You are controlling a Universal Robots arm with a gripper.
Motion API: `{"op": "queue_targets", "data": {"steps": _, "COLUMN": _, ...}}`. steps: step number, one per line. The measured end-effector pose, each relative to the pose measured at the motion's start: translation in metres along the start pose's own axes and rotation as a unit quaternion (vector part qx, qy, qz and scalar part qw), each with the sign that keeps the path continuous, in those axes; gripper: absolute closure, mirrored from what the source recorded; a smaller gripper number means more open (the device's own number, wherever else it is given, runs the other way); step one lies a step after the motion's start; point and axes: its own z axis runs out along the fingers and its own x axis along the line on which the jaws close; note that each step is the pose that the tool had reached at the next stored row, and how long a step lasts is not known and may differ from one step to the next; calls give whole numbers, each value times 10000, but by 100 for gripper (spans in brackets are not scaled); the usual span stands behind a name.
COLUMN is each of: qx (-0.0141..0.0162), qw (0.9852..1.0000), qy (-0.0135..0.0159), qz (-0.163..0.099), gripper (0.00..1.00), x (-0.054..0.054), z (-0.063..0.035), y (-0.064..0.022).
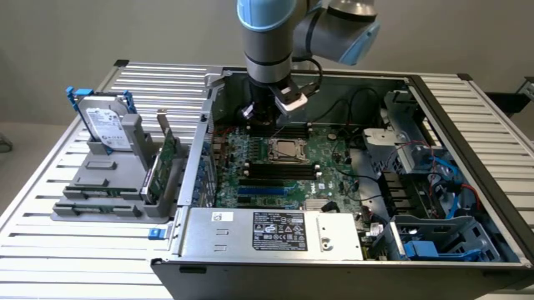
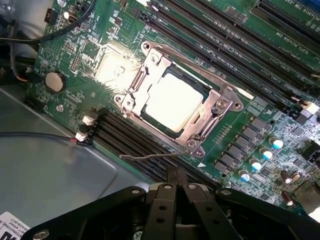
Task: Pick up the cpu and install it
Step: 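Install the first cpu locking lever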
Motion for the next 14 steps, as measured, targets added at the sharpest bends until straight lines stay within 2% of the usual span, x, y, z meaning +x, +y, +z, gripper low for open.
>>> {"op": "queue_targets", "data": {"steps": 4, "qx": -32, "qw": 10000, "qy": -19, "qz": -1, "gripper": 89, "x": 0, "z": 48, "y": -6}}
{"op": "queue_targets", "data": {"steps": 14, "qx": -195, "qw": 9997, "qy": -119, "qz": -10, "gripper": 89, "x": 10, "z": 128, "y": -24}}
